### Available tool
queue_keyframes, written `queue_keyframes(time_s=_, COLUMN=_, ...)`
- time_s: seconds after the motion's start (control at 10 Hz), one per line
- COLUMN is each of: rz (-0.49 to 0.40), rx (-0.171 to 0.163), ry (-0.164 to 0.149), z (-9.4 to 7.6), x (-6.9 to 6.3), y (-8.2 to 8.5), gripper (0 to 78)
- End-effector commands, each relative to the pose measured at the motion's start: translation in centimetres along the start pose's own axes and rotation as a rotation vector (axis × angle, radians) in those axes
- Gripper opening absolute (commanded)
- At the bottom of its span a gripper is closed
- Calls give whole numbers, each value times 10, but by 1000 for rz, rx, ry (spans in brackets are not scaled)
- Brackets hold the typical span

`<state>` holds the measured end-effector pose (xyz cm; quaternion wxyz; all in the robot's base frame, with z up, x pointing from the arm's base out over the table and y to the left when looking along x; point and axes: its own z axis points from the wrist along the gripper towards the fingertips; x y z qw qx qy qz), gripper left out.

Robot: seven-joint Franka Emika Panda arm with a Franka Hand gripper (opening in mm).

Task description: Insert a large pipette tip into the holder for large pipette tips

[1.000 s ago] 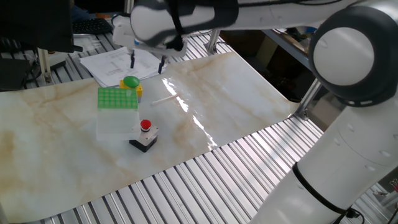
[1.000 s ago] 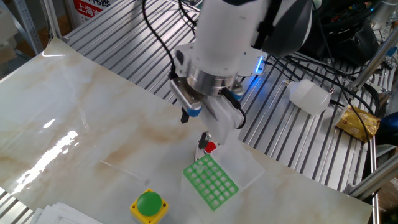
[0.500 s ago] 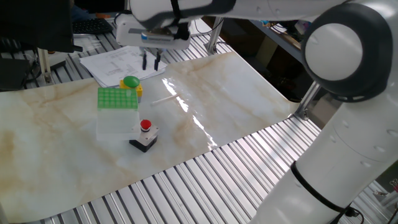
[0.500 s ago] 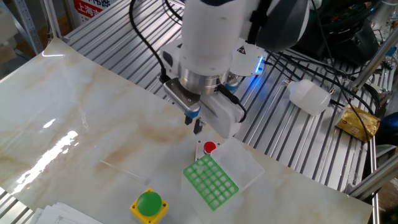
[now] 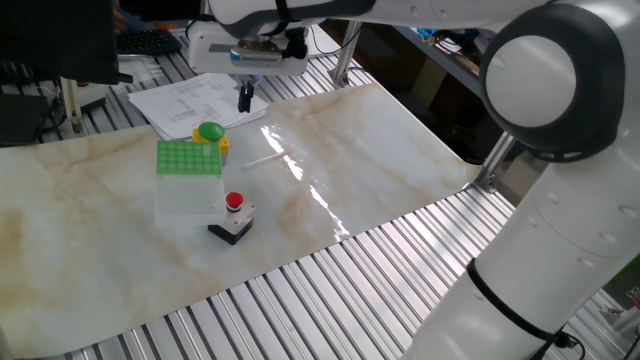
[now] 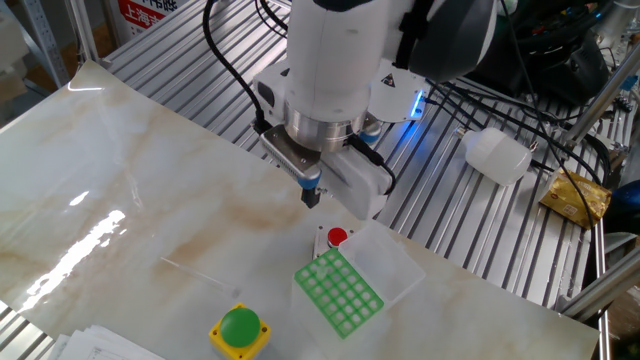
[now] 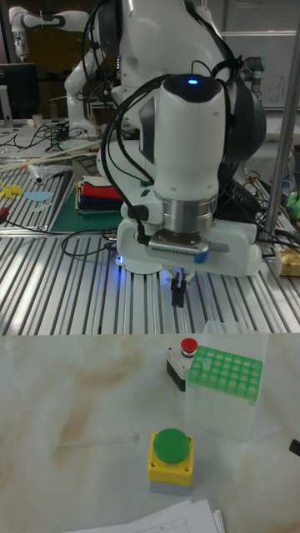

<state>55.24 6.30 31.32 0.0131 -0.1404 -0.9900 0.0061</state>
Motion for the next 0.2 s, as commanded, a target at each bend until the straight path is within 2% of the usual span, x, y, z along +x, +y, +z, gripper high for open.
queue_keyframes(time_s=0.1, rz=-324, rx=23, ry=63, z=-20, x=6, y=-31, gripper=11)
queue_keyframes(time_s=0.2, rz=-320, rx=24, ry=65, z=-20, x=6, y=-31, gripper=11)
